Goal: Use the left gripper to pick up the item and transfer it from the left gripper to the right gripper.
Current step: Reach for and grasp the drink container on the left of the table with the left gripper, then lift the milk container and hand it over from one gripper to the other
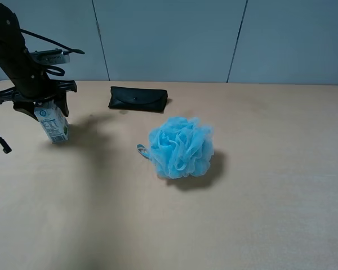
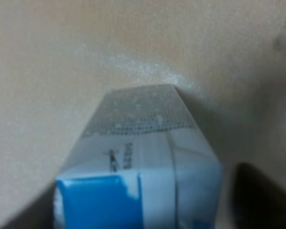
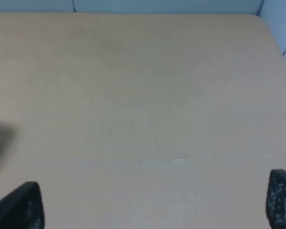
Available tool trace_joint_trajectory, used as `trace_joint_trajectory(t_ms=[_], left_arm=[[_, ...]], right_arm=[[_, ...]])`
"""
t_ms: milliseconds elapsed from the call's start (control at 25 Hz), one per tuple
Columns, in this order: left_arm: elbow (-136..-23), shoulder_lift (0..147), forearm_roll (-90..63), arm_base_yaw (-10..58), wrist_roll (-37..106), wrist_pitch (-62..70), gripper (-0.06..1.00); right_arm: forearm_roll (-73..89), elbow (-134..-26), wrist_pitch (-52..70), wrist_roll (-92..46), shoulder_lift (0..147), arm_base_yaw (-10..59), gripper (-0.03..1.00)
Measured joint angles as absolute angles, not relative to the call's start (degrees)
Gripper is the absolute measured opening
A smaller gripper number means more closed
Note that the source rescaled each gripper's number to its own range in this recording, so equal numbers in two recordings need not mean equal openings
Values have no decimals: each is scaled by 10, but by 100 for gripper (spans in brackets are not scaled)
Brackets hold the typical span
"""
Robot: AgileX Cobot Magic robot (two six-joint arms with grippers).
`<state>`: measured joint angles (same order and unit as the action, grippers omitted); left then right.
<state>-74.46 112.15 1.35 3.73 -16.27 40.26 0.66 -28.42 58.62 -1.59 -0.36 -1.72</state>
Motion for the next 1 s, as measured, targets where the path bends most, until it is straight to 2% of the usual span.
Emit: trace_joint_trajectory(t_ms=[40, 80, 400, 1000], left_arm=[[-745, 1122, 12, 37, -163, 403, 7], [-745, 1122, 9, 37, -164, 402, 0], [-748, 1119, 8, 37, -164, 408, 1], [-792, 983, 3, 37, -134, 563, 1]], right_arm=[[7, -284, 586, -16, -4, -17, 100], [7, -284, 586, -16, -4, -17, 100], [7, -284, 586, -16, -4, -17, 100], [7, -284, 586, -16, -4, -17, 100]])
